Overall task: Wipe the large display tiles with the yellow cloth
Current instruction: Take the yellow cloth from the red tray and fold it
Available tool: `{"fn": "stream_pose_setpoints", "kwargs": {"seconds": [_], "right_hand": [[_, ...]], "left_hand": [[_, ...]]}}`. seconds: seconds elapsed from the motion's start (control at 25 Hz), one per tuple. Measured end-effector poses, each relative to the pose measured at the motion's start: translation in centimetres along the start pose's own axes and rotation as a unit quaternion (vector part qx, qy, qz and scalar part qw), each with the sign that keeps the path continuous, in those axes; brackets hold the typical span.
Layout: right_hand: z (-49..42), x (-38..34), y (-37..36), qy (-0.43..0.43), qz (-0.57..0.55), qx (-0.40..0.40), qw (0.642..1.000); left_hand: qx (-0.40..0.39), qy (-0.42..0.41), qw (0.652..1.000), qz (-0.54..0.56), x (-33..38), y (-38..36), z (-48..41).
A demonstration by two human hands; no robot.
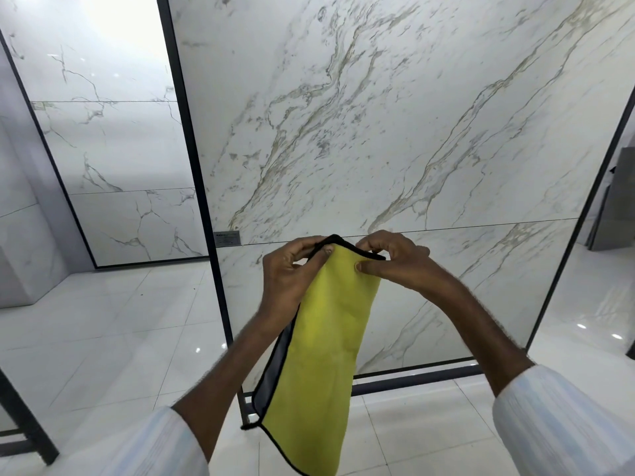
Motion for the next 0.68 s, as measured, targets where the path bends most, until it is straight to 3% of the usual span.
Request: {"fn": "stream_pose_setpoints", "kwargs": {"seconds": [0.16, 0.24, 0.48, 0.68], "right_hand": [[0.3, 2.8, 0.1, -0.059, 0.034, -0.054, 0.996], [0.6, 3.0, 1.5, -0.06, 0.022, -0.039, 0.997], [0.6, -3.4, 4.1, 0.132, -0.051, -0.019, 0.99], [0.1, -5.3, 5.2, 0.17, -0.065, -0.004, 0.983]], "left_hand": [[0.005, 0.002, 1.0, -0.008, 1.8, 1.7, -1.1], [0.015, -0.001, 1.0, -0.019, 2.3, 3.6, -1.5], [0.07, 0.066, 0.995, 0.03, 0.3, 7.4, -1.1], [0.09, 0.073, 0.993, 0.011, -0.8, 7.3, 0.2]]}}
Point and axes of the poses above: each hand's wrist, its own z-axis away from the middle knuckle, its own y-axis out of the back of the hand, x = y × z, the point moved 5 cm from there along -z, towards the middle knuckle, and after that the axes turned 3 degrees about z, right-handed, at the moved point
